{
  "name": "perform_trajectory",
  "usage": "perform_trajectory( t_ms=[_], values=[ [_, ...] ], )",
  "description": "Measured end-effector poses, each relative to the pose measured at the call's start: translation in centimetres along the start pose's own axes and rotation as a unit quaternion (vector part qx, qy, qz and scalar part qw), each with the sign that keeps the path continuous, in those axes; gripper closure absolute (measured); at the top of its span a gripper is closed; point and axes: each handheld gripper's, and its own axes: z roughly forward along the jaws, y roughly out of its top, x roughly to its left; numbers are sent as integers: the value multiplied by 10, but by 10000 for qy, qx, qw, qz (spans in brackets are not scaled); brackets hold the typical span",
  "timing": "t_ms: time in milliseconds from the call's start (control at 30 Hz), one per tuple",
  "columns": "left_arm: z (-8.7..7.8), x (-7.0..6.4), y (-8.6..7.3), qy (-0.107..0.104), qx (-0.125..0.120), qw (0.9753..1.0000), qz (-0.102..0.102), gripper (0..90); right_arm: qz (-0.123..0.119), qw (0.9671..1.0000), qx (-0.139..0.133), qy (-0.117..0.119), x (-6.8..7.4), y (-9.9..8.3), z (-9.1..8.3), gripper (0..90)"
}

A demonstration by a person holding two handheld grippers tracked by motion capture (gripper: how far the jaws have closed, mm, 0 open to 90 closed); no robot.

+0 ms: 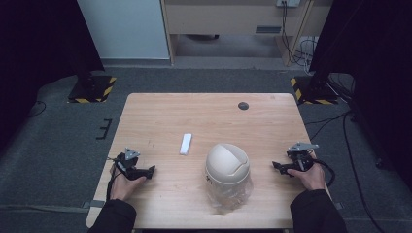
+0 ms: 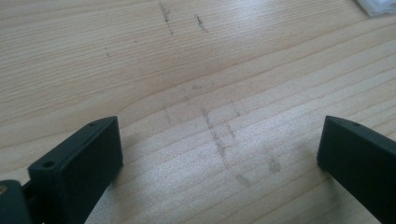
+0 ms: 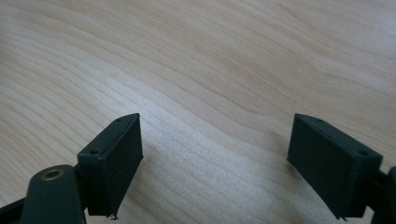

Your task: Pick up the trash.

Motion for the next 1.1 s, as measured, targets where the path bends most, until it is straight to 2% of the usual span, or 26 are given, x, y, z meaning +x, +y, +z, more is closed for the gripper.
perform_trajectory(
  t_ms=[100, 267, 300, 333, 400, 600, 633, 667, 767, 800, 833, 900, 967, 1100],
  values=[
    [0, -2, 3, -49, 91, 9999, 20, 16, -109, 9997, -206, 73, 1, 4, -4, 181],
    [0, -8, 6, -254, 129, 9995, 116, 43, -259, 9976, -579, 269, 5, 14, -12, 180],
    [0, -8, 6, -254, 129, 9995, 116, 43, -259, 9976, -579, 269, 5, 14, -12, 180],
    [0, -11, 7, -281, 158, 9993, 205, 43, -378, 9960, -701, 401, 7, 18, -15, 182],
    [0, -12, 7, -286, 192, 9991, 254, 43, -465, 9947, -783, 472, 8, 21, -18, 181],
    [1, -12, 8, -318, 185, 9991, 215, 41, -579, 9893, -1172, 643, 12, 34, -34, 179],
    [1, -12, 8, -318, 185, 9991, 215, 41, -579, 9893, -1172, 643, 12, 34, -34, 179],
    [0, -12, 8, -322, 189, 9991, 216, 40, -630, 9859, -1365, 741, 15, 42, -42, 173],
    [0, -12, 8, -334, 183, 9991, 197, 40, -722, 9806, -1603, 871, 19, 51, -53, 169],
    [0, -12, 8, -334, 183, 9991, 197, 40, -722, 9806, -1603, 871, 19, 51, -53, 169],
    [0, -12, 8, -337, 182, 9991, 189, 40, -803, 9766, -1753, 955, 22, 57, -60, 164],
    [0, -12, 8, -336, 187, 9991, 200, 40, -863, 9722, -1901, 1057, 27, 62, -68, 161],
    [0, -12, 8, -338, 186, 9991, 194, 40, -960, 9685, -1990, 1145, 31, 67, -74, 156],
    [0, -12, 8, -343, 182, 9991, 187, 40, -1101, 9632, -2092, 1279, 40, 77, -87, 159]
  ],
)
